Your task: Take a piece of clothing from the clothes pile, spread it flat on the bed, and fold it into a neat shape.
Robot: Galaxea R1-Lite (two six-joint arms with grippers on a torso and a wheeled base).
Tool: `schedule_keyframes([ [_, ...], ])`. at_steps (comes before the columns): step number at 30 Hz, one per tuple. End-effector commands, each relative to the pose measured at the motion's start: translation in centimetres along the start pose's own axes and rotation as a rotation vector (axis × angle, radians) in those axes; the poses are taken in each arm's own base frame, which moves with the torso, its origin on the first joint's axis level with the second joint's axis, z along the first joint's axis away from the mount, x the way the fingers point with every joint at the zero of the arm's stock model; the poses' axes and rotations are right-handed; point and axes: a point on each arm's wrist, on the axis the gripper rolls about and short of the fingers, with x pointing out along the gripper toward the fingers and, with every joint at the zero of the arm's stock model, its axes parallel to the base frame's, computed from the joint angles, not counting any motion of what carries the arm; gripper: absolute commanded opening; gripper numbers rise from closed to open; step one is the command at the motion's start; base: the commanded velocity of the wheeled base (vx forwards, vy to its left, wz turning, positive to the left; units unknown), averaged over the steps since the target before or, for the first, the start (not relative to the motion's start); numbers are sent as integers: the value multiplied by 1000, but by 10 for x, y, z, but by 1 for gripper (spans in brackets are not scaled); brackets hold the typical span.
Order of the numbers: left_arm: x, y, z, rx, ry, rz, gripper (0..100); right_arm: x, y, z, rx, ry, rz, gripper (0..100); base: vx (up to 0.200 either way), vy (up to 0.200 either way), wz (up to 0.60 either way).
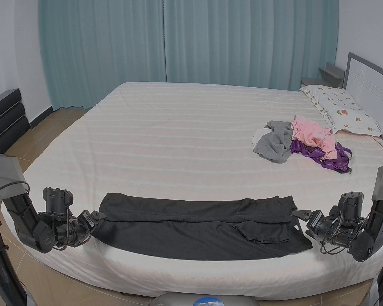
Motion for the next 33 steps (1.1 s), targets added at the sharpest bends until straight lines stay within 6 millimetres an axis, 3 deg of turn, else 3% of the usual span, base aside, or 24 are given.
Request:
schedule_keyframes([
  [1,11,1,-3,-23,16,10,100,0,0,0,0,2,-2,100,0,0,0],
  [8,23,3,-6,-52,32,29,100,1,0,0,0,1,0,100,0,0,0],
  [9,21,3,-7,-51,32,31,0,1,0,0,0,1,0,100,0,0,0],
  [29,11,7,-11,32,-9,101,0,0,0,0,0,2,-2,100,0,0,0],
  [30,11,7,-11,32,-9,101,100,0,0,0,0,1,0,100,0,0,0],
  [33,10,6,-10,32,-14,95,100,0,0,0,1,1,-2,100,0,0,0],
])
